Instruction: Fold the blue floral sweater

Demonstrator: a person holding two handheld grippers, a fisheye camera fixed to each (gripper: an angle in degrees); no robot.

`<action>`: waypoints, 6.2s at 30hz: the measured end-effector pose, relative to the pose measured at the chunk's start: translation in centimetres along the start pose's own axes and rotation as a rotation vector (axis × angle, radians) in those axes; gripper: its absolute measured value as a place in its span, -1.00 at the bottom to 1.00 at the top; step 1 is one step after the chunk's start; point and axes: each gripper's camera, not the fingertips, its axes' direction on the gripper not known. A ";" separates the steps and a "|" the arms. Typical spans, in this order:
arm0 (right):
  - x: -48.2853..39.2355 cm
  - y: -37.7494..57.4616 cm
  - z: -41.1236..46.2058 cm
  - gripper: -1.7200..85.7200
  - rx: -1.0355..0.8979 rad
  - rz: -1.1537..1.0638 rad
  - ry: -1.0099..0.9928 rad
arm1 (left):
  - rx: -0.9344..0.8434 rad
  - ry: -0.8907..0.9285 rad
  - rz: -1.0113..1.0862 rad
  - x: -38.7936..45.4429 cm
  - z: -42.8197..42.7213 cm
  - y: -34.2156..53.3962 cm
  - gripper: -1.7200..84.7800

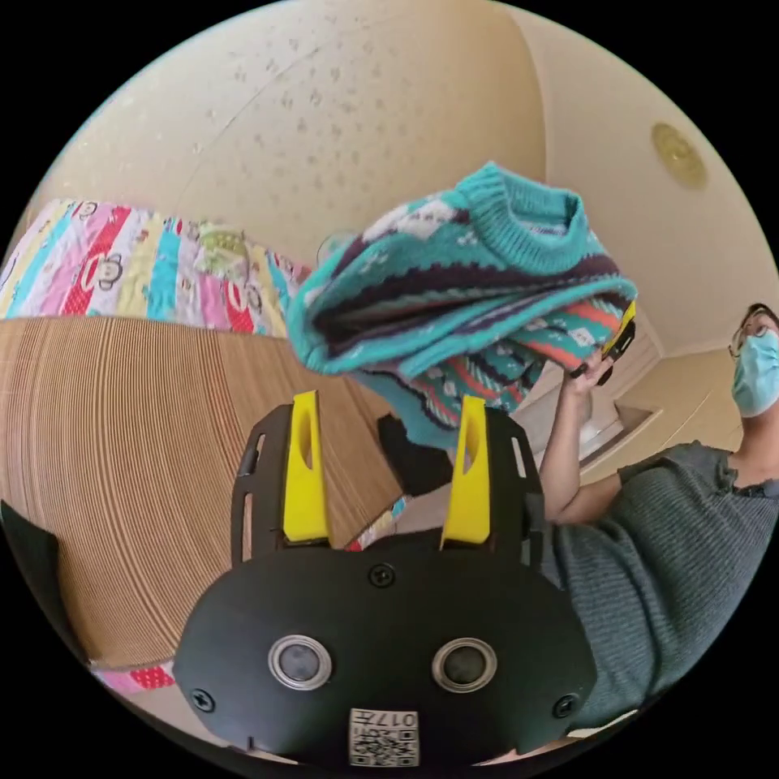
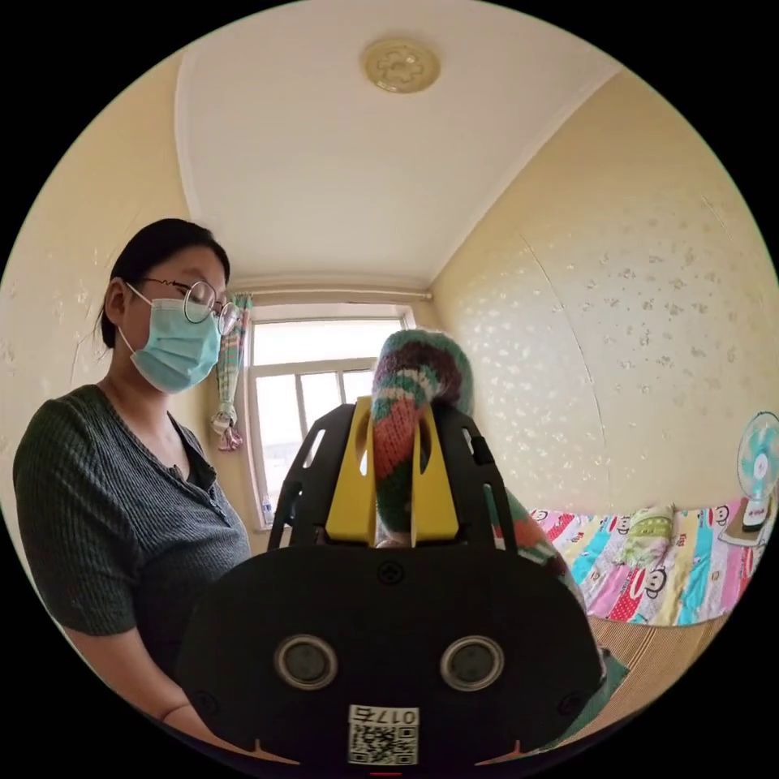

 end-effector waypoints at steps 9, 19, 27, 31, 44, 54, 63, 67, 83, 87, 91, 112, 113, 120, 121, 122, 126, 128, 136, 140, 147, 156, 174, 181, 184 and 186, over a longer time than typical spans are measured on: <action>-2.5 4.0 -1.0 -0.83 0.178 0.084 -0.151 | -0.162 0.106 -0.194 -3.2 -1.2 5.5 -0.92; -5.0 8.3 -1.5 -0.81 0.342 0.053 -0.329 | -0.251 -0.195 0.111 1.5 -2.7 11.4 -0.42; -9.3 6.9 -0.6 -0.81 0.308 -0.140 -0.417 | -0.288 0.229 -0.056 -0.4 1.3 13.2 -0.35; -8.7 8.8 -1.6 -0.81 0.314 -0.095 -0.441 | -0.251 0.391 -0.066 -0.7 0.8 15.7 -0.61; -5.1 18.1 -5.1 -0.78 -0.214 0.224 0.235 | 0.118 0.883 0.125 1.5 -14.7 14.4 -0.86; 3.0 33.3 3.9 -0.71 -0.343 0.774 -0.272 | 0.261 0.895 0.273 9.5 -18.9 15.5 -0.87; 2.5 33.1 16.7 -0.70 -0.709 0.737 -0.152 | 0.316 0.597 0.429 16.1 -22.8 17.5 -0.87; -0.4 30.2 19.3 -0.60 -0.722 0.552 -0.183 | 0.405 0.379 0.473 18.9 -25.0 18.2 -0.86; -15.0 25.3 32.5 -0.53 -0.978 0.255 -0.205 | 0.766 -0.145 0.409 29.9 -21.4 19.3 -0.86; -18.0 24.6 33.8 -0.81 -1.073 0.128 0.194 | 0.780 -0.112 0.393 30.7 -20.8 18.3 -0.86; -15.9 20.9 30.3 -0.83 -1.002 0.204 0.537 | 0.709 -0.141 0.394 29.8 -21.8 16.9 -0.86; -10.5 -3.9 23.1 -0.83 -0.290 0.142 1.336 | -0.450 -0.210 0.390 17.9 -16.0 5.0 -0.85; -8.0 -4.0 24.1 -0.83 -0.369 0.145 1.340 | -0.486 -0.276 0.314 15.3 -13.6 2.0 -0.84; 20.6 8.4 30.7 -0.78 -1.040 0.504 1.429 | -0.366 -0.779 -0.299 -5.5 -6.5 -3.5 -0.77; 21.6 11.5 31.1 -0.78 -1.127 0.531 1.420 | -0.365 -0.760 -0.333 -6.6 -6.4 -2.6 -0.76; 21.8 13.1 31.2 -0.79 -1.166 0.546 1.394 | -0.375 -0.687 -0.378 -8.4 -5.9 -0.4 -0.75; 20.4 25.1 30.9 -0.80 -1.432 0.625 1.151 | -0.651 -0.581 -0.566 -14.1 -2.7 9.5 -0.78; 19.4 31.3 29.8 -0.81 -1.631 0.705 1.043 | -0.827 -0.556 -0.652 -15.4 -1.1 14.4 -0.80; 20.1 40.1 27.9 -0.90 -1.978 0.759 0.831 | -1.153 -0.535 -0.696 -15.5 -0.1 19.1 -0.91; 27.4 36.4 29.8 -0.92 -1.877 0.735 0.868 | -1.117 -0.641 -0.593 -16.3 0.0 9.9 -0.97; 37.7 34.4 33.1 -0.95 -1.650 0.775 0.904 | -1.201 -0.634 -0.454 -18.5 2.0 2.2 -0.96; 30.1 42.8 34.0 -0.95 -1.889 0.468 0.973 | -1.318 -0.458 -0.704 -17.6 -7.6 7.0 -0.95; 27.3 40.5 21.4 -0.95 -1.887 1.352 1.111 | -0.557 -0.069 -1.271 -24.7 -37.1 -2.7 -0.91; 21.4 38.1 13.6 -0.95 -1.599 1.709 1.342 | 0.137 0.145 -1.253 -30.9 -47.1 -13.3 -0.76; 18.2 38.0 11.3 -0.95 -1.491 1.820 1.399 | 0.275 0.311 -1.306 -33.5 -47.8 -16.5 -0.61; 16.4 38.3 10.2 -0.95 -1.438 1.883 1.415 | 0.448 0.462 -1.356 -34.9 -47.6 -17.5 -0.54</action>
